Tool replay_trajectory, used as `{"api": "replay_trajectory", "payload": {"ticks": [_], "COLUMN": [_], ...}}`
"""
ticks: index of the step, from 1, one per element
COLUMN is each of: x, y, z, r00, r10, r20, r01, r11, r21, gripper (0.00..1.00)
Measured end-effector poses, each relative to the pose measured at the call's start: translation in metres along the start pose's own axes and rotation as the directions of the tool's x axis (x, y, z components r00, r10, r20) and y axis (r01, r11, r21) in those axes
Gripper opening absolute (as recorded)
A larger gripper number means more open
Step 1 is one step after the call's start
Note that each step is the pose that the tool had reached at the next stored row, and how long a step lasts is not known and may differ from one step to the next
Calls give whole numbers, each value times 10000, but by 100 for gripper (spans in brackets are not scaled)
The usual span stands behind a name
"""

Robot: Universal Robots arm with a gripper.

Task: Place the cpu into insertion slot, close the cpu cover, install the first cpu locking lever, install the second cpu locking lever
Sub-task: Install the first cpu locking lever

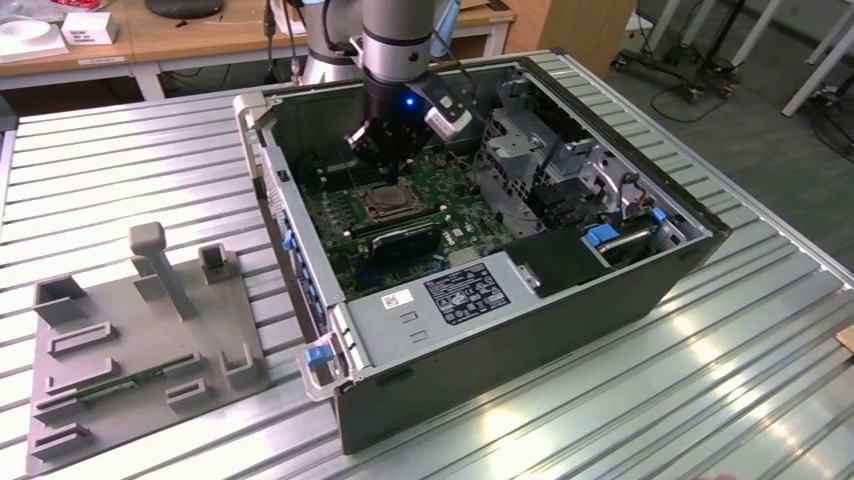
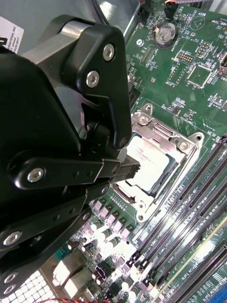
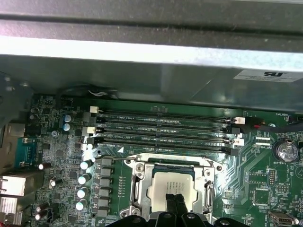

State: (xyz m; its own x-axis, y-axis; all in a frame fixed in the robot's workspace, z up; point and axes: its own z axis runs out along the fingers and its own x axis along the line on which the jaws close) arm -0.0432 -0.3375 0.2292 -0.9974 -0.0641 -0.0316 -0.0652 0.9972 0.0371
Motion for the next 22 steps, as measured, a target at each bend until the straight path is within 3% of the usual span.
{"api": "replay_trajectory", "payload": {"ticks": [17,22], "x": [-1,56], "y": [1,4], "z": [-17,-18], "r00": [10000,10000], "r10": [0,-1], "r20": [1,15], "r01": [0,1], "r11": [10000,10000], "r21": [-2,1], "gripper": [11,11]}}
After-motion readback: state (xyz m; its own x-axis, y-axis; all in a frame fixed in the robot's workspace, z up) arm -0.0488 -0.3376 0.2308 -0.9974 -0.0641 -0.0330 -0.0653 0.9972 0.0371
